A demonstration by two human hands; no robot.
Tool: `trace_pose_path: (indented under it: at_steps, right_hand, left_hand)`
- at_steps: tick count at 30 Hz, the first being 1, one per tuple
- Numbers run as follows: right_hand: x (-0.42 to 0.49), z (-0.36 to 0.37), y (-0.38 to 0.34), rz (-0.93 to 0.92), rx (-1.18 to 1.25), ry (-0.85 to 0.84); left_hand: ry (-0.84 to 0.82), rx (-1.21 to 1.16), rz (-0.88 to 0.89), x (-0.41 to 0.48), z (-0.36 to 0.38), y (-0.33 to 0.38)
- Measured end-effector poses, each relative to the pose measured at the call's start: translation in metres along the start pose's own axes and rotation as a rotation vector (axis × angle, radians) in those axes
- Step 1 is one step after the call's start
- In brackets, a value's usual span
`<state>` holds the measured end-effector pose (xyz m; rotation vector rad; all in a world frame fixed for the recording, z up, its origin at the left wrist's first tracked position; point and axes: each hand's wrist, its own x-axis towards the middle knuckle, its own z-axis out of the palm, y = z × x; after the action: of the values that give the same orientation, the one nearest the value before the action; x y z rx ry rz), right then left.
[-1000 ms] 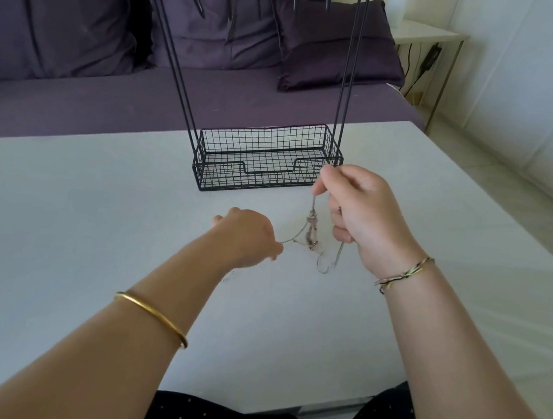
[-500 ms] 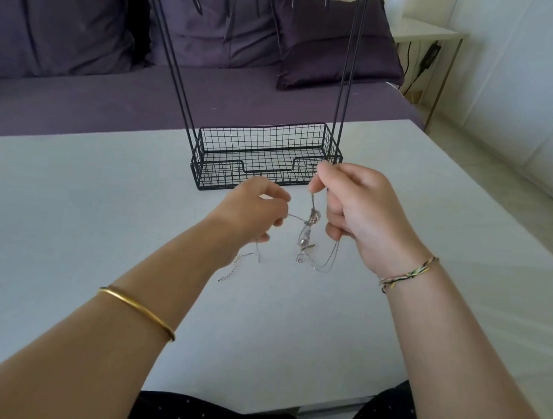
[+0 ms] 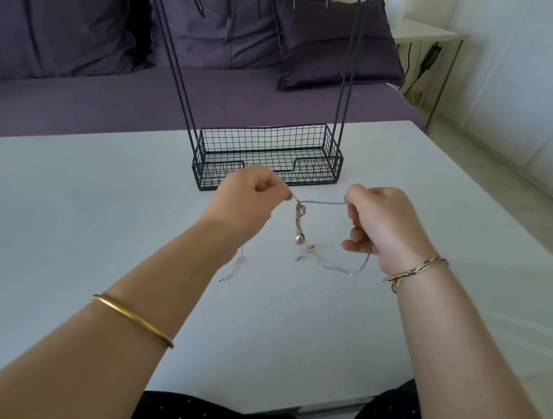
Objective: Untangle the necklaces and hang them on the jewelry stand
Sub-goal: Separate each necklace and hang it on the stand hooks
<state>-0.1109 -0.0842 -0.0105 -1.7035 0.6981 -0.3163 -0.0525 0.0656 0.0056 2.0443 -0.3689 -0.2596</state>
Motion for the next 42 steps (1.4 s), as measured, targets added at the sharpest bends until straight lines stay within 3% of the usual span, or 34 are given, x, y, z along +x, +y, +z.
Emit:
trace_pose_path:
  at_steps: [6, 10, 13, 15, 17, 22, 27, 31, 34, 38, 42]
  right_hand:
    - [-0.004, 0.007, 0.005, 0.114, -0.159, -0.23]
    - [-0.002, 0.011, 0.007, -0.112, -0.442, -0.186]
    - [-0.006, 0.014, 0.0, -0.154, -0.194, -0.167]
    - [-0.011, 0.016, -0.008, -0.093, 0.045, -0.231]
    - [-0.013, 0.015, -0.01, -0.07, 0.12, -0.305]
    - [-0.019, 0.017, -0.009, -0.198, 0.09, -0.323]
    - [-0.017, 0.013, -0.007, -0.167, 0.165, -0.298]
    - [-0.019, 0.012, -0.007, -0.182, 0.151, -0.264]
    - [-0.024, 0.012, -0.003, -0.235, 0.079, -0.206]
    - [-0.034, 0.01, 0.001, -0.256, 0.015, -0.153]
    - [-0.042, 0.006, 0.002, -0.243, 0.04, -0.161]
  left_hand:
    - [0.035, -0.093, 0.054, -0.001, 0.002, 0.004]
    - [0.043, -0.094, 0.093, -0.002, 0.002, 0.005]
    - [0.044, -0.106, 0.111, -0.003, 0.003, 0.006]
    - [0.047, -0.116, 0.118, -0.004, 0.004, 0.007]
    - [0.062, -0.108, 0.127, -0.004, 0.004, 0.008]
    - [0.112, -0.066, 0.148, -0.004, 0.006, 0.008]
    - [0.137, -0.082, 0.09, -0.004, 0.007, 0.007]
    - [0.076, -0.348, -0.083, -0.006, 0.007, 0.012]
    - [0.026, -0.4, -0.148, -0.011, 0.005, 0.014]
    - [-0.118, -0.281, -0.147, -0.023, 0.003, 0.013]
    - [-0.153, -0.09, -0.046, -0.036, 0.005, 0.016]
